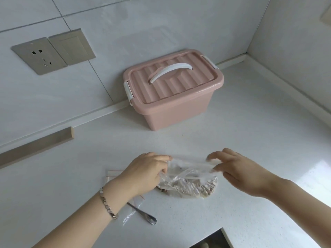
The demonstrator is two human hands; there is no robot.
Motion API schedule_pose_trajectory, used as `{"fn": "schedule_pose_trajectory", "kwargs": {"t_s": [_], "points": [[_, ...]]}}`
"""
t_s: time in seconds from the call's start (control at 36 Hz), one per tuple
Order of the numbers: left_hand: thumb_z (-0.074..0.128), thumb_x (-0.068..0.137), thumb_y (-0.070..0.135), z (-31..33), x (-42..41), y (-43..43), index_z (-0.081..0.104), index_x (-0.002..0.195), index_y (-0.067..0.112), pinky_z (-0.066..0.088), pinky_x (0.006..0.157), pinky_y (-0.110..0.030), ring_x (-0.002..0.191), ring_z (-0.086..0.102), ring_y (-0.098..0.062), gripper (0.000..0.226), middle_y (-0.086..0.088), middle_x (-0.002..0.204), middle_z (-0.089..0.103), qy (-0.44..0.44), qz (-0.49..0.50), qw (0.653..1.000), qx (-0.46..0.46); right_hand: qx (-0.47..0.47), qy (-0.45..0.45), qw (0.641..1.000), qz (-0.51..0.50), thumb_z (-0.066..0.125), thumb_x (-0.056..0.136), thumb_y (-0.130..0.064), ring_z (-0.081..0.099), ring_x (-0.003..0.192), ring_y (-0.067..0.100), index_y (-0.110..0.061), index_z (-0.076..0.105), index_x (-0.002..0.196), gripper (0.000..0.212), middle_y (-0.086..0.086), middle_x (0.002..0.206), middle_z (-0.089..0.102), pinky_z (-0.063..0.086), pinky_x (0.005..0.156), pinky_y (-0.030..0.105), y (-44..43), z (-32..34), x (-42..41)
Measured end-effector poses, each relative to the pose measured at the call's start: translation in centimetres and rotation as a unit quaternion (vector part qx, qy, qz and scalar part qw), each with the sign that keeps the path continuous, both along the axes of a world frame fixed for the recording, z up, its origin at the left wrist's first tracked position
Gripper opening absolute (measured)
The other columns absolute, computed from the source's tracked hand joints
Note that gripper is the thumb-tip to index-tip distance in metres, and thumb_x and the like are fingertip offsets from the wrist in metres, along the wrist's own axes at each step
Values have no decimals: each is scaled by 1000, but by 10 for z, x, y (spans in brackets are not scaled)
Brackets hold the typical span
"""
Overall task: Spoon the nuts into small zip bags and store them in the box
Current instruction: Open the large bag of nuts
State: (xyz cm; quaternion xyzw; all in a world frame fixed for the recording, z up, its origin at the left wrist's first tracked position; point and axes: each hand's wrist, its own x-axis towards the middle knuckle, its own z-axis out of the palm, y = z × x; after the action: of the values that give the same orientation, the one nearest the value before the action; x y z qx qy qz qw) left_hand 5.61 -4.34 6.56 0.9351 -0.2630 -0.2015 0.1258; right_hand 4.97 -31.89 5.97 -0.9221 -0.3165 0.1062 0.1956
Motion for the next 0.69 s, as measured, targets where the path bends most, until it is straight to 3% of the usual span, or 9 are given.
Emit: {"fn": "schedule_pose_trajectory", "kwargs": {"t_s": [0.06, 0.11, 0.19, 0.31, 0.36, 0.42, 0.47, 0.58, 0.69], "points": [[41, 86, 9, 2, 1, -2, 59, 111, 18, 32, 97, -22, 119, 43, -14, 32, 10, 141, 44, 15, 39, 999, 20, 13, 13, 1000, 12, 35, 81, -8, 49, 96, 8, -15, 72, 96, 40, -10, 110, 64, 42, 83, 20, 4, -4, 0], [41, 90, 26, 4, 0, -3, 57, 115, 19, 39, 92, -27, 113, 47, -18, 31, -1, 124, 57, 45, 99, 993, 33, 26, 52, 998, 9, 27, 80, -21, 44, 99, 3, -14, 70, 102, 49, -12, 110, 63, 37, 90, 16, 7, -5, -2], [24, 93, 52, -1, -2, -9, 54, 75, 15, 45, 81, -34, 96, 51, -22, 51, -6, 85, 62, 55, 168, 982, 66, 50, 123, 991, -28, 25, 81, -43, 40, 100, -8, -12, 71, 94, 58, -10, 105, 64, 30, 88, 6, 12, -5, -8], [25, 97, 47, -15, -2, -21, 29, 52, 13, 31, 66, -32, 61, 40, -25, 56, -1, 49, 34, -56, 252, 964, 58, 116, 168, 961, -187, 21, 90, -56, 54, 82, 5, -16, 72, 69, 68, 2, 74, 63, 36, 71, 12, 27, -1, -12], [40, 95, 38, -21, -1, -21, 32, 51, 15, 27, 66, -30, 57, 39, -26, 50, 0, 47, 38, -112, 273, 954, 54, 124, 162, 939, -278, 29, 94, -47, 64, 76, 24, -22, 70, 64, 57, 11, 74, 69, 39, 65, 9, 28, -3, -8], [51, 90, 35, -21, 0, -21, 47, 61, 19, 29, 70, -29, 61, 49, -24, 33, 3, 55, 53, -106, 271, 956, 29, 133, 152, 921, -333, 45, 94, -36, 66, 75, 28, -22, 70, 63, 43, 9, 75, 72, 45, 64, 15, 26, -3, -3], [57, 86, 38, -17, -1, -19, 56, 82, 24, 30, 70, -27, 59, 47, -16, 15, 9, 56, 49, -80, 241, 967, 15, 142, 162, 904, -370, 59, 87, -32, 65, 69, 21, -22, 68, 62, 29, 2, 74, 72, 46, 61, 26, 23, 0, 2], [54, 87, 18, -14, -3, -16, 62, 97, 28, 25, 70, -23, 70, 45, -10, 16, 12, 80, 45, -71, 166, 981, 66, 108, 168, 922, -332, 72, 77, -20, 54, 68, 4, -28, 66, 67, 14, -16, 72, 60, 40, 52, 10, 26, 4, 2], [51, 89, 11, -17, -10, -15, 65, 100, 21, 29, 66, -23, 61, 40, -11, 20, 3, 98, 34, -3, 165, 978, 125, 4, 180, 951, -251, 45, 77, 11, 45, 76, 0, -29, 69, 88, 48, -16, 76, 46, 44, 65, 14, 38, -5, -3]]}}
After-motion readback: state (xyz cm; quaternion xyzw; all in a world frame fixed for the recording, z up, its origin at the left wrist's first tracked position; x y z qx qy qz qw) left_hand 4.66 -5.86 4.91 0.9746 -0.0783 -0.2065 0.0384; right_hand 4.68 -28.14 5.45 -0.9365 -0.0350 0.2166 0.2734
